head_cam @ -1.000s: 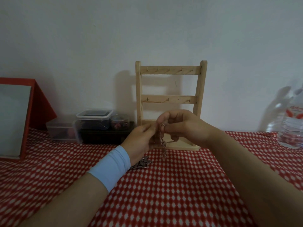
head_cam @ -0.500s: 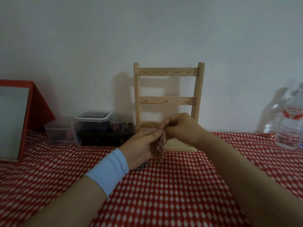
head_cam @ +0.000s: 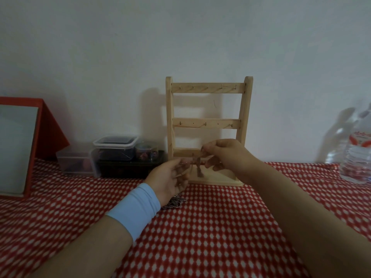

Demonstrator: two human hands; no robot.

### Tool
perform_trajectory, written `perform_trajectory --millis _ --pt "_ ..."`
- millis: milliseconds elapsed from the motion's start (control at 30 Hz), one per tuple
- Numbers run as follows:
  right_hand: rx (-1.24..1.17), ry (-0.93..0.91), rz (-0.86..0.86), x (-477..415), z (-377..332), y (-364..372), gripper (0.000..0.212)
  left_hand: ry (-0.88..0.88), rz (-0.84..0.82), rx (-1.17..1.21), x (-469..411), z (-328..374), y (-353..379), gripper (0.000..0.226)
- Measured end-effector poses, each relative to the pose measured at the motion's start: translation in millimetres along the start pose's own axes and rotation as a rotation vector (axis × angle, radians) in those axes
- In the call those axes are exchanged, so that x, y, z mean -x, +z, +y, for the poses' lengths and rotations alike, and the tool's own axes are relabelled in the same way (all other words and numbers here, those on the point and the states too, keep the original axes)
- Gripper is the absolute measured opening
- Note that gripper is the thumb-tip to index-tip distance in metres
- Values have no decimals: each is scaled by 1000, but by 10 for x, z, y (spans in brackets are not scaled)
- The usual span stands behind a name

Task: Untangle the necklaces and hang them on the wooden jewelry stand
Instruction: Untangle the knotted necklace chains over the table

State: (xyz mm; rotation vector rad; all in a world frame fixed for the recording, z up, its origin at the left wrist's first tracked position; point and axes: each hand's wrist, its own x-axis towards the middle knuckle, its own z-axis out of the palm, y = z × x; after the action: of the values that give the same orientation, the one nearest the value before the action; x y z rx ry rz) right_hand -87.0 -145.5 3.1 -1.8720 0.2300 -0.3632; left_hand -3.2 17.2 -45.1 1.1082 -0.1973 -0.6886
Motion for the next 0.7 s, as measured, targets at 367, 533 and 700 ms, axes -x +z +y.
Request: perform_trajectory --millis 367,533,700 --pt "-228 67 -78 -1 14 -61 23 486 353 -1099 -60 -24 -74 5" --pt "-147 38 -101 27 -37 -37 27 464 -8 -939 3 -94 56 35" --pt "-151 35 -82 4 -1 -28 22 483 -107 -899 0 -135 31 20"
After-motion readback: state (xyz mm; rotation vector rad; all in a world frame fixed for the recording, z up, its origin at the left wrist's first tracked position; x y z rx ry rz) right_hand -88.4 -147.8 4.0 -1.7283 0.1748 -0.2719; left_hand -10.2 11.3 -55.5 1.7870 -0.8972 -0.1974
